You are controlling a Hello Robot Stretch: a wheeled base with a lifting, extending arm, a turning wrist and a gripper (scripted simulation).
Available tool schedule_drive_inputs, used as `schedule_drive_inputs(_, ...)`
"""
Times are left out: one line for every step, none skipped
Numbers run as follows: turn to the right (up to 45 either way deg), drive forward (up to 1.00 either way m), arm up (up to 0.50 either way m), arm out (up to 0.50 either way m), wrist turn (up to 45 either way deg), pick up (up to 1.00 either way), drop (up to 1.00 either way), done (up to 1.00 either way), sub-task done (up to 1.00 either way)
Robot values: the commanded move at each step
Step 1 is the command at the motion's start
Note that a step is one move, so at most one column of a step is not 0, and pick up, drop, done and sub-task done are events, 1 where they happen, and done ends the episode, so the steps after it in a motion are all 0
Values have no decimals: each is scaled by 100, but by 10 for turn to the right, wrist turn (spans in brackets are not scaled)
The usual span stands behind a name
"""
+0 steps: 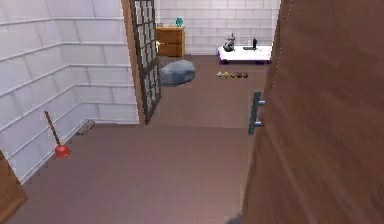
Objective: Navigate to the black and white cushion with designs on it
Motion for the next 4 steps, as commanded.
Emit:
schedule_drive_inputs(0, 90, 0, 0, 0, 0, 0, 0, 0)
schedule_drive_inputs(-330, 0, 0, 0, 0, 0, 0, 0, 0)
schedule_drive_inputs(0, 50, 0, 0, 0, 0, 0, 0, 0)
schedule_drive_inputs(450, 0, 0, 0, 0, 0, 0, 0, 0)
